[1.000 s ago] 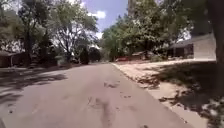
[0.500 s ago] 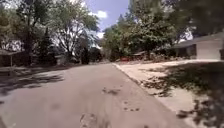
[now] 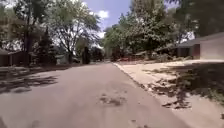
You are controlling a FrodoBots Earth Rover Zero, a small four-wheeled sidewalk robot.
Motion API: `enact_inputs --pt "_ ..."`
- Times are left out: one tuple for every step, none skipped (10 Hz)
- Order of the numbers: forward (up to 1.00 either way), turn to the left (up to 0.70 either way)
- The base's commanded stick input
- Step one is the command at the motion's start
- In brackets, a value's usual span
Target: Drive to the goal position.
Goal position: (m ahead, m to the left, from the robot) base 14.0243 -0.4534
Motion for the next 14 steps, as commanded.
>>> enact_inputs --pt "0.85 0.0" --pt "0.85 0.0" --pt "0.85 0.0" --pt "0.85 0.0" --pt "0.85 0.0" --pt "0.85 0.0" --pt "0.85 0.0" --pt "0.85 0.0" --pt "0.85 0.0" --pt "0.85 0.0" --pt "0.85 0.0" --pt "0.85 0.0" --pt "0.85 0.0" --pt "0.85 0.0"
